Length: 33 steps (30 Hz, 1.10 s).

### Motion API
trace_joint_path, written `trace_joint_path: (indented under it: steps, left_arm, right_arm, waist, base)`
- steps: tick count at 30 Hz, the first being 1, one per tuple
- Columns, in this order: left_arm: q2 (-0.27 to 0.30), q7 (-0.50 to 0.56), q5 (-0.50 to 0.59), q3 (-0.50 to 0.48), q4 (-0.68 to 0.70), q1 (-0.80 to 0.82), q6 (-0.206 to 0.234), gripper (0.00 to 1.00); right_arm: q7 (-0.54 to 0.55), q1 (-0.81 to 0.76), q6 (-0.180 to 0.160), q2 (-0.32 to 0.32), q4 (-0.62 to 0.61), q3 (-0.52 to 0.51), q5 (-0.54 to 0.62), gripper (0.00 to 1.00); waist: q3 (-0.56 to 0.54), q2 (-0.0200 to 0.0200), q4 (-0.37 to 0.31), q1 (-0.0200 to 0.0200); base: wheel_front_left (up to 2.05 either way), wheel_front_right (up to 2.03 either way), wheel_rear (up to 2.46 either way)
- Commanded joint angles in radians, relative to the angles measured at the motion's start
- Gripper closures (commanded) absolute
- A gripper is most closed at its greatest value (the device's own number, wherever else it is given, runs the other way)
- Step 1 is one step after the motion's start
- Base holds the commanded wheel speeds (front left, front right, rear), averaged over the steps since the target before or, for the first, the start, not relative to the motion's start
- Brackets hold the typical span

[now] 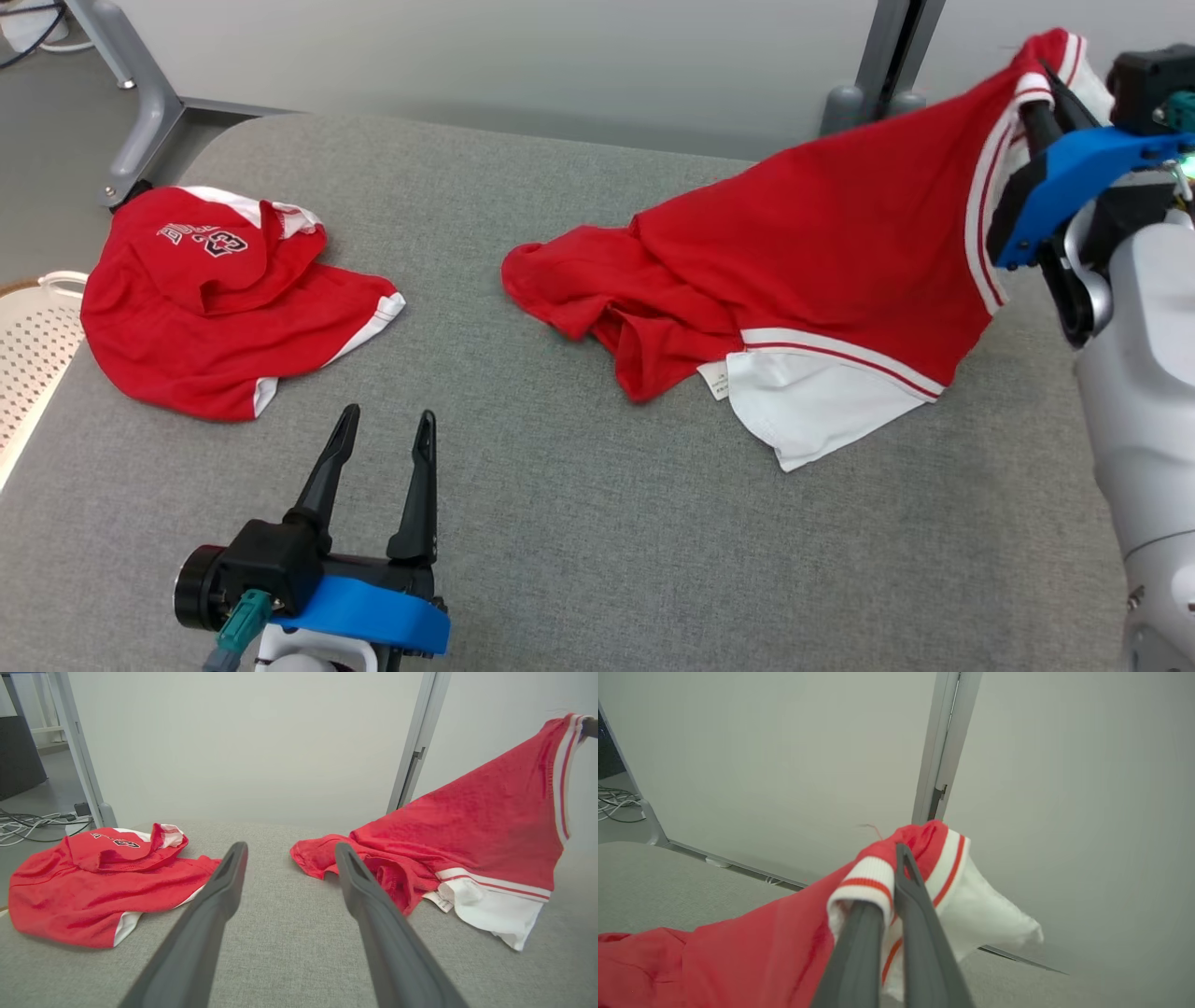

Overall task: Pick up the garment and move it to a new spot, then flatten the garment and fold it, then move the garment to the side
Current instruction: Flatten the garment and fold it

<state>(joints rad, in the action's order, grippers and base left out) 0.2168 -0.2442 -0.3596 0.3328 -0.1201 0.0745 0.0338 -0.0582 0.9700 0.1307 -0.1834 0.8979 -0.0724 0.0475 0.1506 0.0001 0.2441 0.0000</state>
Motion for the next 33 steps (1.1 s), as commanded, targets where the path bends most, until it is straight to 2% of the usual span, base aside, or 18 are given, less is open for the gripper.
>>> trace_joint_path:
  steps: [1,3,4,5,13,20,26,29,33]
  left_arm:
    - [0.0,-0.005,0.002,0.001,0.0,0.02,-0.006,0.0]
    - [-0.003,-0.006,0.004,0.006,-0.003,0.027,-0.008,0.0]
    - [-0.004,-0.007,0.005,0.008,-0.004,0.031,-0.007,0.0]
    - [-0.005,-0.008,0.006,0.009,-0.006,0.034,-0.008,0.0]
    - [0.007,-0.009,0.0,0.003,-0.024,0.02,0.001,0.0]
    - [0.018,0.0,-0.01,0.0,-0.02,0.007,0.008,0.0]
    - [0.023,0.009,-0.013,0.003,-0.016,-0.002,0.014,0.0]
    - [0.025,0.01,-0.016,0.006,-0.012,-0.006,0.016,0.0]
    - [0.028,0.011,-0.018,0.003,-0.005,-0.01,0.02,0.0]
  right_arm:
    - [-0.002,-0.017,0.0,-0.018,0.018,-0.026,0.022,1.0]
    - [0.002,-0.022,0.0,-0.025,0.049,-0.065,0.051,1.0]
    - [0.001,-0.021,0.0,-0.029,0.061,-0.084,0.068,0.75]
    - [0.009,-0.023,0.0,-0.03,0.077,-0.1,0.081,0.0]
    - [0.094,-0.07,0.0,-0.004,0.162,-0.165,0.153,0.0]
    - [0.133,-0.15,0.0,0.061,0.178,-0.129,0.142,0.0]
    - [0.066,-0.242,0.0,0.122,0.128,0.025,0.054,0.0]
    - [0.058,-0.311,0.0,0.133,0.088,0.161,-0.031,0.0]
    - [0.093,-0.411,0.0,0.13,-0.031,0.359,-0.18,0.0]
  waist:
    - [0.011,-0.0001,0.008,0.0]
    - [0.02,-0.0001,0.015,0.0]
    - [0.024,-0.0001,0.018,0.0]
    - [0.026,-0.0001,0.019,0.0]
    - [-0.004,-0.0001,-0.001,0.0]
    - [-0.036,-0.0001,-0.046,0.0]
    - [-0.052,-0.0001,-0.065,0.0]
    - [-0.057,-0.0001,-0.065,0.0]
    - [-0.054,-0.0001,-0.066,0.0]
  base:
    - [0.0,0.0,0.0]
    - [0.0,0.0,0.0]
    - [0.0,0.0,0.0]
    - [0.0,0.0,0.0]
    - [0.0,0.0,0.0]
    - [0.0,0.0,0.0]
    - [0.0,0.0,0.0]
    - [0.0,0.0,0.0]
    - [0.0,0.0,0.0]
